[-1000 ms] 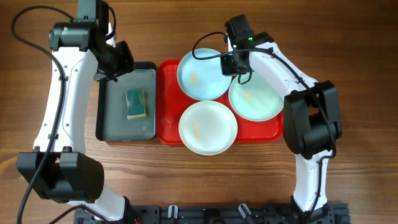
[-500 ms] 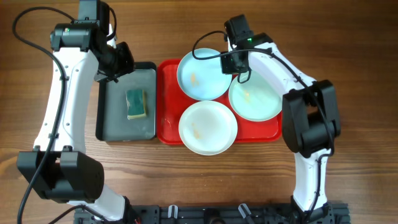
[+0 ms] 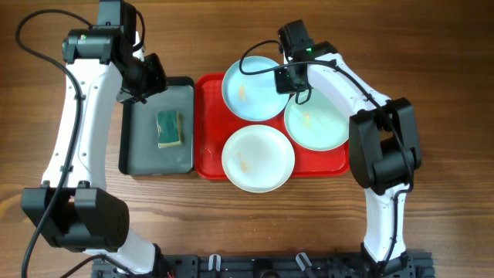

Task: Clean dirty plates on tray and stack at the side
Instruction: 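Lower the left gripper into the black tray and grasp the sponge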

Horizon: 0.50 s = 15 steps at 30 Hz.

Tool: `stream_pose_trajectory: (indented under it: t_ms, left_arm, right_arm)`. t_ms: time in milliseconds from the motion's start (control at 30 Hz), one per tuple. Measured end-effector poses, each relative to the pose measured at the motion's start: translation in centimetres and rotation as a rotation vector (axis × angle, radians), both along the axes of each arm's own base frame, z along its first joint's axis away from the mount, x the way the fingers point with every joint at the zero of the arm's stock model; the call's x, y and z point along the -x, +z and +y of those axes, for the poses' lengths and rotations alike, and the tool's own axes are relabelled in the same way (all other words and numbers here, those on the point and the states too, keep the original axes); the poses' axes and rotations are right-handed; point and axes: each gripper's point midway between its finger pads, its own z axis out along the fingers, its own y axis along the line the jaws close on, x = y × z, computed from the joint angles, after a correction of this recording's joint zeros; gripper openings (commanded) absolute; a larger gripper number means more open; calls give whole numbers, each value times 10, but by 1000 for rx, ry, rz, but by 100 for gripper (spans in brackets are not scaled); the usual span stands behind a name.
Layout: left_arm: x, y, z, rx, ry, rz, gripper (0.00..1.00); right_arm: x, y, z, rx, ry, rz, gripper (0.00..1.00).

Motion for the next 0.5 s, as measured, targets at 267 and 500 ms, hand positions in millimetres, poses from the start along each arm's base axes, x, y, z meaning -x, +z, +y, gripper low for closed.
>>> stream_pose_trajectory:
  t_ms: [267,500]
  left_arm:
    - [18,-43,8,-45,10,96,13]
    - [20,-53,8,-50,-13,105,25]
  right_arm:
    - [0,0,0,0,0,2,4]
    - [0,0,0,0,0,2,4]
